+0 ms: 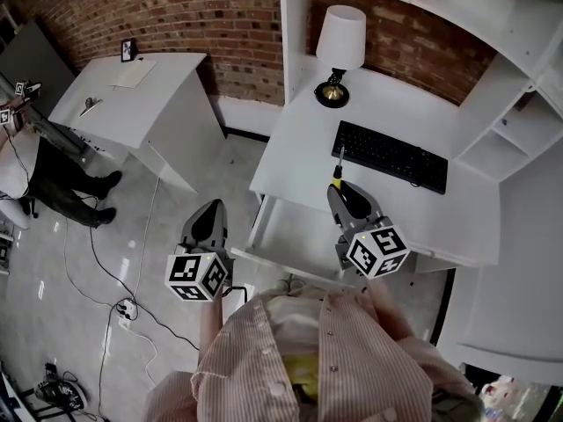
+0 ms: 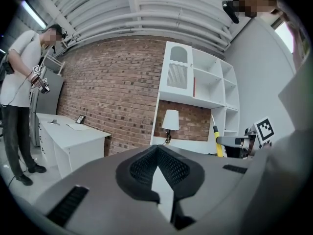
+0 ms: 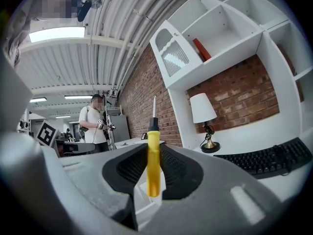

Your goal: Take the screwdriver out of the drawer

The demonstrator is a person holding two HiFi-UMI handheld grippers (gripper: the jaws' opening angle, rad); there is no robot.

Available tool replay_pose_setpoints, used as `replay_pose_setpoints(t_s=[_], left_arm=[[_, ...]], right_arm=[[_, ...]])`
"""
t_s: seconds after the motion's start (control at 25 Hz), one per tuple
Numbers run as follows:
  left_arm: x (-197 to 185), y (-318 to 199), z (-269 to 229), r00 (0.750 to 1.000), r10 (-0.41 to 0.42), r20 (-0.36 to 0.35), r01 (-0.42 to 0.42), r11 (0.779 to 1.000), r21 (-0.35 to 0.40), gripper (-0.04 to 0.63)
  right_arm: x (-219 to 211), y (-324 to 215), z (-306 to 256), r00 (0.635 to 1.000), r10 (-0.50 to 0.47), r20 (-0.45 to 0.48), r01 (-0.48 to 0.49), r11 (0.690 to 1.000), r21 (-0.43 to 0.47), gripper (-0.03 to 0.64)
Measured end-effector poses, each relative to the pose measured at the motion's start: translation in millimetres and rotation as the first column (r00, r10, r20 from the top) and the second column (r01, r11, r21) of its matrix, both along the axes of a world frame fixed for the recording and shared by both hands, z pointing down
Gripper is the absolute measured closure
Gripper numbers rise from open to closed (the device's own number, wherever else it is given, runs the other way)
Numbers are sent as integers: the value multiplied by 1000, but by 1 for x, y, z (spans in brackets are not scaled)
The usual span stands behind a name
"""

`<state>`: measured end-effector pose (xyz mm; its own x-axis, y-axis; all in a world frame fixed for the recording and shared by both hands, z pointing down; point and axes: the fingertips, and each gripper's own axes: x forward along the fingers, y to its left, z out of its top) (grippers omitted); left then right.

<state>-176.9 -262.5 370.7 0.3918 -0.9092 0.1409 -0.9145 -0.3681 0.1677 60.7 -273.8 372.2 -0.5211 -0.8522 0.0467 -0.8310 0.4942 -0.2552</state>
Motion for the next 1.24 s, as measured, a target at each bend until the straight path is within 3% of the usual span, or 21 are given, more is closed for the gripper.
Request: replay_pose_setpoints(t_s=[1.24], left_arm=[[-2,5,6,1000,-9,18,10,1000,-19,595]], right_arm=[[11,6,-1,998,44,-39,-43,999,15,535]])
